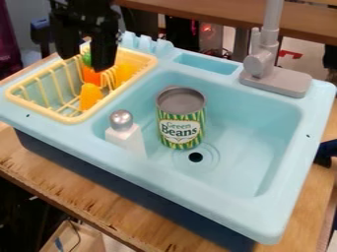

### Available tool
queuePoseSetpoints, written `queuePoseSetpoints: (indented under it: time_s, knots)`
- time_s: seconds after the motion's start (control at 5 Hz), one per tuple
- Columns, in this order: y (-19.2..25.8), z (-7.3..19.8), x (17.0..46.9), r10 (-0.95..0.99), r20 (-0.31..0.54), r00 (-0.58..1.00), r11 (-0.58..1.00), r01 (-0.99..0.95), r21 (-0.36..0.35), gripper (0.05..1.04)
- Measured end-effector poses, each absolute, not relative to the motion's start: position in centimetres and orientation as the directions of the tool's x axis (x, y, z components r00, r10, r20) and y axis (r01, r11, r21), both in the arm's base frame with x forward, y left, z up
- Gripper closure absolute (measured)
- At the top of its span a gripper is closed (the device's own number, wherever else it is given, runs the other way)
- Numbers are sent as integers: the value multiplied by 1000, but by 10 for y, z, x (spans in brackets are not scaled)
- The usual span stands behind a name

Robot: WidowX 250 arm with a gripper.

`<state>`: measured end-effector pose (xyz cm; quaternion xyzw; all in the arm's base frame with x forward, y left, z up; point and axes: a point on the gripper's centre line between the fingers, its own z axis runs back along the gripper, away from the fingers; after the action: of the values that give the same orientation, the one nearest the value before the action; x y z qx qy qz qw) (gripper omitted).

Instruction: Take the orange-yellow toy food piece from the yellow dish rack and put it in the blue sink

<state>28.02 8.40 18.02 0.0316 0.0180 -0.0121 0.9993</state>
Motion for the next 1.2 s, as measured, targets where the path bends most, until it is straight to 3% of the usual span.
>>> queuePoseSetpoints:
  time_s: [0.8,1.2]
  knots:
    - [108,155,297,-18,-55,998,998,21,63,81]
    - [112,136,299,-11,-107,994,998,17,61,81]
